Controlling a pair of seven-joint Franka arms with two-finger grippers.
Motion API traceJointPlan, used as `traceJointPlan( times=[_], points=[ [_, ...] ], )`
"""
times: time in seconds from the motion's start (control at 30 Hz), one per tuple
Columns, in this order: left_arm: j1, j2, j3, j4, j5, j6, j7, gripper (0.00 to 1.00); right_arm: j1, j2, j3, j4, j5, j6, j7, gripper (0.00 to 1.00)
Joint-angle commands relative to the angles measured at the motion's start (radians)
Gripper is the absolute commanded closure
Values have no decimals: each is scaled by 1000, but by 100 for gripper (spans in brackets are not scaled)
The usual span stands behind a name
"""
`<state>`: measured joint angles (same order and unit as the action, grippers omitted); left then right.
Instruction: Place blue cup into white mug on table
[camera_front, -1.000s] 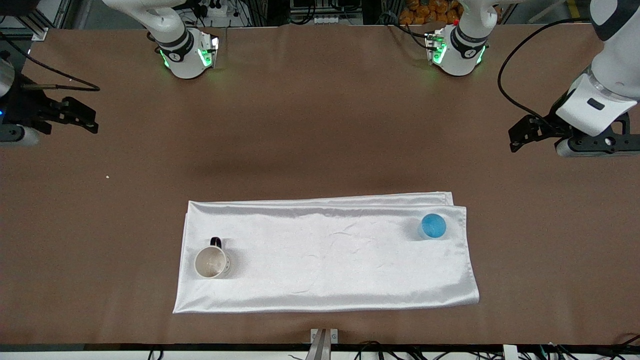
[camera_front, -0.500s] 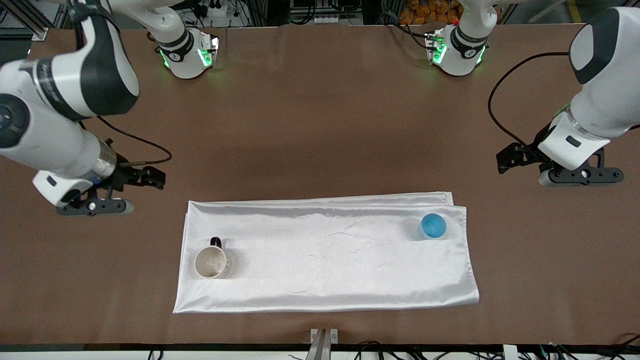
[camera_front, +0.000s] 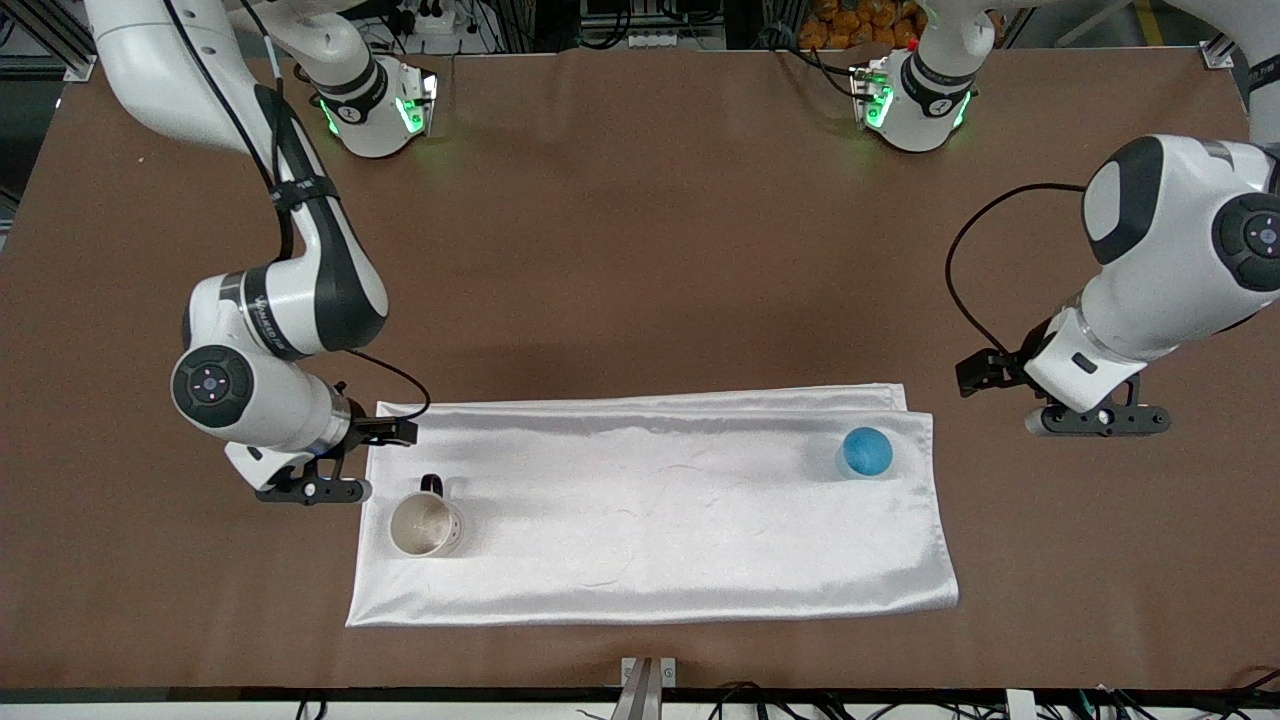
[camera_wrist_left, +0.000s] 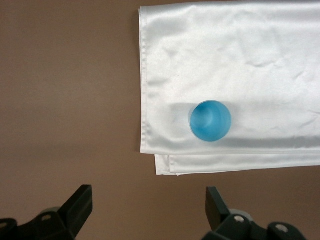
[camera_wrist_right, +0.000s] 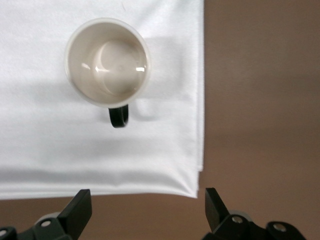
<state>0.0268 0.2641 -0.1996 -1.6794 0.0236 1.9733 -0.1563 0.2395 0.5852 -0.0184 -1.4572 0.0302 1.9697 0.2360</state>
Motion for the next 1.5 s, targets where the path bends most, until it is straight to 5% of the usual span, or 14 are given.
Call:
traceJointPlan(
  times=[0.0, 0.7, 1.23, 1.3, 1.47],
  points=[
    [-2, 49, 0, 7, -7, 38, 4, 0, 4, 65, 0, 38, 60, 47, 25, 0],
    [-30, 205, 0, 6, 28, 223, -45, 0, 43, 220, -2, 60, 60, 297, 31, 0],
    [-59, 250, -1, 10, 91, 274, -132, 0, 30, 304, -5, 169, 57, 307, 39, 0],
    [-59, 259, 0, 10, 91, 285, -132, 0, 29, 309, -6, 176, 57, 307, 48, 4],
    [-57, 279, -1, 7, 91, 305, -132, 0, 30, 312, -6, 182, 56, 311, 62, 34]
  ],
)
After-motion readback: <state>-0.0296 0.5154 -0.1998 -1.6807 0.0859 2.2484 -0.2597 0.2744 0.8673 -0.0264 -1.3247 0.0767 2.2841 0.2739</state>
